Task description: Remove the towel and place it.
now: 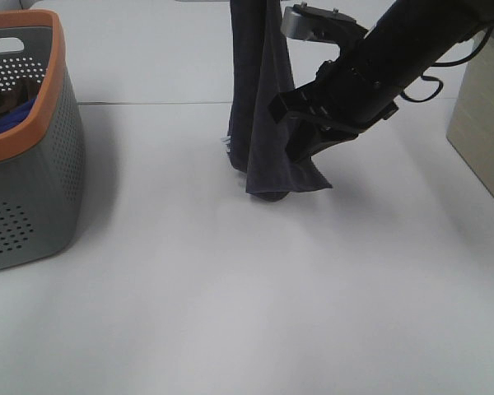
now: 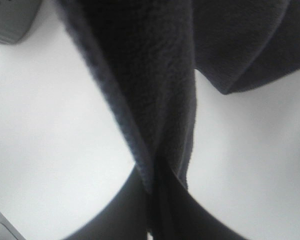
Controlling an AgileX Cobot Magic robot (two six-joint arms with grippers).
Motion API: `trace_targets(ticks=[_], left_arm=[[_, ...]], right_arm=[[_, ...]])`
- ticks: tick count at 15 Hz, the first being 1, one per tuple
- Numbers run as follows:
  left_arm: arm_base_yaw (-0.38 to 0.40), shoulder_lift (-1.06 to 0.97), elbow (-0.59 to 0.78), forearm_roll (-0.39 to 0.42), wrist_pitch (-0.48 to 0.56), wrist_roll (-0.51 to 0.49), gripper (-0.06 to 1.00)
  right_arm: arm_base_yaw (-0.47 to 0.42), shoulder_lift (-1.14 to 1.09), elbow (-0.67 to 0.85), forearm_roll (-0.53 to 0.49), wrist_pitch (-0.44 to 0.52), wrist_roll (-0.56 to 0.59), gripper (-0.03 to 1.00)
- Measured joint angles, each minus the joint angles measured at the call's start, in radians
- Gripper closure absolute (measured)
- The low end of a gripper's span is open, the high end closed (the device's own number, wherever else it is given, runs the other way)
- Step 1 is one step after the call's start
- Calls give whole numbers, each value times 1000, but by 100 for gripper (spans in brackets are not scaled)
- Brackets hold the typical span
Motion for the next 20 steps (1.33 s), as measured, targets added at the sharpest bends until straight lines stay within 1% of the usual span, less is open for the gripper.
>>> trace_targets(ticks=[1, 3, 5, 6, 8, 9, 11, 13, 14, 15, 16, 18, 20], left_arm=[[0, -1, -2, 9, 34, 0, 94], [0, -3, -6, 50, 87, -11, 94], [0, -3, -6, 105, 136, -65, 94], [0, -3, -6, 142, 170, -110, 94], [0, -3, -6, 211, 224, -182, 94], [0, -3, -6, 233, 240, -207, 94], [0, -3, -6, 250, 246, -243, 94], [6, -3, -6, 253, 219, -264, 94], [18, -2, -6, 253, 189, -285, 94], [31, 4, -6, 253, 158, -305, 94], [55, 20, -7, 253, 88, -327, 94], [76, 48, -7, 257, -8, -330, 94], [84, 63, -7, 307, -107, -333, 94]], right_arm=[[0, -22, -41, -155, 79, 115, 97], [0, -32, -95, -290, 158, 244, 97], [0, -32, -151, -400, 234, 323, 97], [0, -32, -164, -419, 249, 332, 97], [0, -32, -228, -488, 285, 348, 97], [2, -32, -255, -522, 298, 349, 97], [3, -32, -301, -599, 298, 349, 97], [3, -32, -324, -692, 240, 349, 97], [3, -32, -326, -742, 182, 349, 97], [3, -32, -326, -786, 119, 351, 97], [3, -32, -326, -874, 23, 365, 97], [2, -32, -326, -992, -112, 412, 97], [-20, -31, -326, -1062, -256, 469, 97]])
